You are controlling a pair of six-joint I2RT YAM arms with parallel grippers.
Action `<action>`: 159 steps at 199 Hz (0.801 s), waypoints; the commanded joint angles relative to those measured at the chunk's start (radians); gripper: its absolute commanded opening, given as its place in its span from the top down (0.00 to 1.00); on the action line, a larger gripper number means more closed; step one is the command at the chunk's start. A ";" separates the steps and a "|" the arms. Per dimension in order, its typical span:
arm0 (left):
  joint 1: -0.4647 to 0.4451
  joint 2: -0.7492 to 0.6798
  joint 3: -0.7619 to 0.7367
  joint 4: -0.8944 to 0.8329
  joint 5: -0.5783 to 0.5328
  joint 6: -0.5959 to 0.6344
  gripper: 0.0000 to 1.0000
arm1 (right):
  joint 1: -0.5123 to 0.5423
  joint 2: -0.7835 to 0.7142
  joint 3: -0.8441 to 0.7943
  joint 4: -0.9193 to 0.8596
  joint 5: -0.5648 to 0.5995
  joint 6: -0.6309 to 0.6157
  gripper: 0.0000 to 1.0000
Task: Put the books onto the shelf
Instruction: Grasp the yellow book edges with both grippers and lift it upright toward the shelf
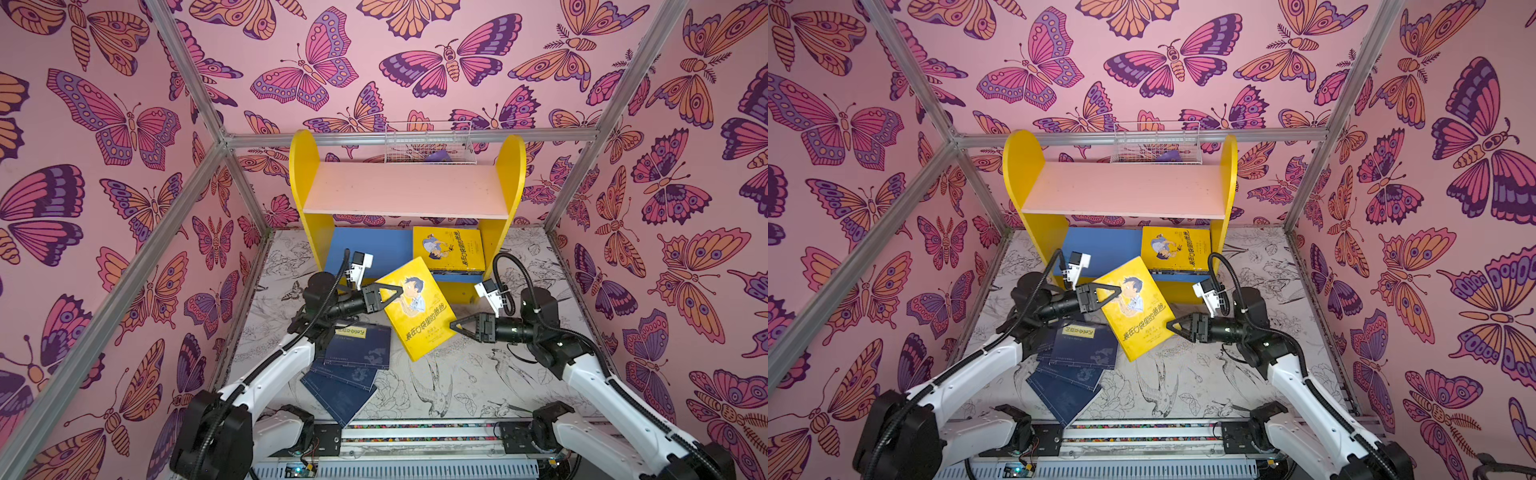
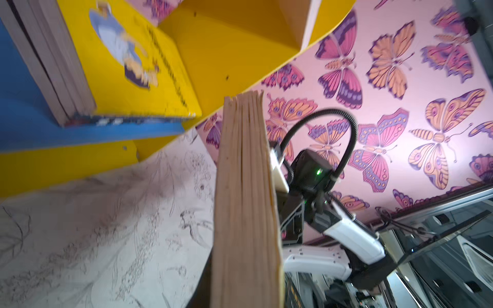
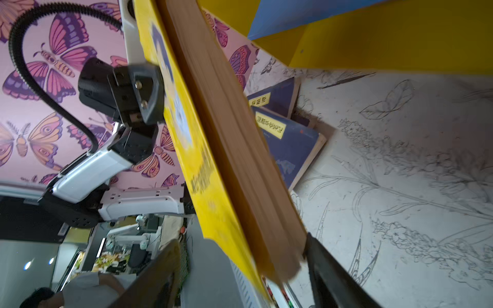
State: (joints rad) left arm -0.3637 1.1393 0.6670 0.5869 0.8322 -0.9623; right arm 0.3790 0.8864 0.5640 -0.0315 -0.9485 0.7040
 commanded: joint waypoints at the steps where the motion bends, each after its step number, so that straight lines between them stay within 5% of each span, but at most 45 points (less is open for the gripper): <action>1: 0.014 -0.057 -0.042 0.256 -0.180 -0.107 1.00 | 0.099 -0.042 -0.016 0.099 -0.043 0.037 0.26; 39: 0.013 -0.030 -0.091 0.448 -0.320 -0.197 1.00 | 0.172 0.013 0.029 0.212 0.122 0.080 0.26; 73: 0.012 0.018 -0.137 0.588 -0.366 -0.281 1.00 | 0.184 0.177 0.104 0.388 0.128 0.161 0.28; 159: 0.005 0.031 -0.177 0.668 -0.395 -0.323 1.00 | 0.181 0.335 0.120 0.704 0.283 0.349 0.40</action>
State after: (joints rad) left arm -0.3538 1.1870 0.4950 1.1057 0.4576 -1.2579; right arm 0.5579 1.2083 0.6868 0.4953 -0.7517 0.9577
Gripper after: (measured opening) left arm 0.149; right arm 0.631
